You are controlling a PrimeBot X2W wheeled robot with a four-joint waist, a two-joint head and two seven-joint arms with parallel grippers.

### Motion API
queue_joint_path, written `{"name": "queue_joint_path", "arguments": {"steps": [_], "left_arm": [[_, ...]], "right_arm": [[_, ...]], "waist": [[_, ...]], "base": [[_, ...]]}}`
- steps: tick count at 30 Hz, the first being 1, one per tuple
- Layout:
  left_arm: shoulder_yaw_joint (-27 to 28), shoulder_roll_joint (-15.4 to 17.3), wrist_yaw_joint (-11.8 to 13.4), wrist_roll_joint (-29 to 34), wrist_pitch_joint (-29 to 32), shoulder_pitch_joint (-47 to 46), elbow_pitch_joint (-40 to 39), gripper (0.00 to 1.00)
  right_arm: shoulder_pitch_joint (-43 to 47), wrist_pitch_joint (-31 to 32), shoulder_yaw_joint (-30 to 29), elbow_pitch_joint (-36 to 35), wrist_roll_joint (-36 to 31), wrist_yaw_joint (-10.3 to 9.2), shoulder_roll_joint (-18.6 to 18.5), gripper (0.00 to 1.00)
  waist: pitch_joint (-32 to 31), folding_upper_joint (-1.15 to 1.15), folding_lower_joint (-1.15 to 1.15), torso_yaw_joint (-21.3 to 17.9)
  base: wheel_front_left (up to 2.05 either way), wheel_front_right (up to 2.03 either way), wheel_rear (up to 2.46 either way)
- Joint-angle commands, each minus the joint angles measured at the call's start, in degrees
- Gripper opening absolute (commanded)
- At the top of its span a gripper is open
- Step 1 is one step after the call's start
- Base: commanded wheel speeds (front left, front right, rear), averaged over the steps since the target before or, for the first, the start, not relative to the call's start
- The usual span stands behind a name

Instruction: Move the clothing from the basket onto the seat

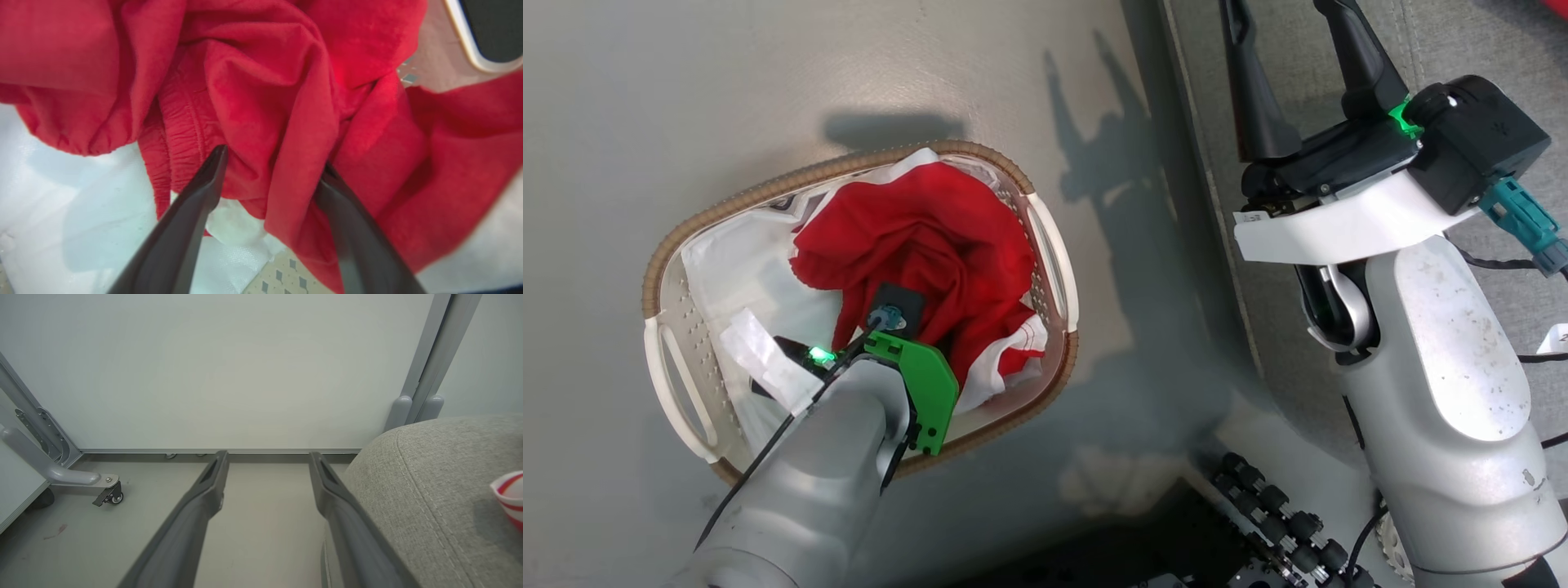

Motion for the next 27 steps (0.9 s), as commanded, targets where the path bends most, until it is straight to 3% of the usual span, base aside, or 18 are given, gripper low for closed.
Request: {"name": "queue_joint_path", "arguments": {"steps": [1,5,6,7,8,16,27], "left_arm": [[-0.42,0.37,-0.78,-0.21,0.39,-1.0,0.36,1.0],[-0.58,0.36,-2.43,-1.62,0.86,-1.05,0.06,1.0],[-0.55,0.36,-2.64,-1.94,0.9,-0.89,-0.02,0.95],[-0.63,0.37,-2.92,-2.19,0.77,-0.86,-0.14,0.24],[-0.59,0.37,-3.1,-2.55,0.73,-0.71,-0.19,0.0],[-0.07,0.37,-3.99,-5.82,-1.4,2.41,-0.43,0.0],[0.61,0.33,-4.41,-8.31,-7.76,7.86,-1.98,0.0]], "right_arm": [[-0.19,-0.01,0.08,-0.39,-0.34,-0.06,-0.17,1.0],[0.01,-0.01,0.18,-0.61,-0.3,-0.06,-0.17,1.0],[0.03,-0.01,0.21,-0.57,-0.25,-0.06,-0.17,1.0],[0.03,-0.01,0.22,-0.48,-0.15,-0.06,-0.17,1.0],[-0.03,-0.01,0.25,-0.39,-0.04,-0.06,-0.17,1.0],[0.43,-0.01,0.24,1.47,1.02,-0.06,-0.18,1.0],[4.28,-0.01,0.04,6.66,1.01,-0.06,-0.19,1.0]], "waist": [[0.11,0.0,0.0,0.17],[0.12,0.0,0.0,0.31],[0.08,0.0,0.0,0.31],[0.01,0.0,0.0,0.28],[-0.07,0.0,0.0,0.22],[-4.06,0.0,0.0,0.39],[-15.33,0.0,0.0,3.18]], "base": [[0.0,0.0,0.0],[0.0,0.0,0.0],[0.0,0.0,0.0],[0.0,0.0,0.0],[0.0,0.0,0.0],[0.0,0.0,0.0],[0.0,0.0,0.0]]}}
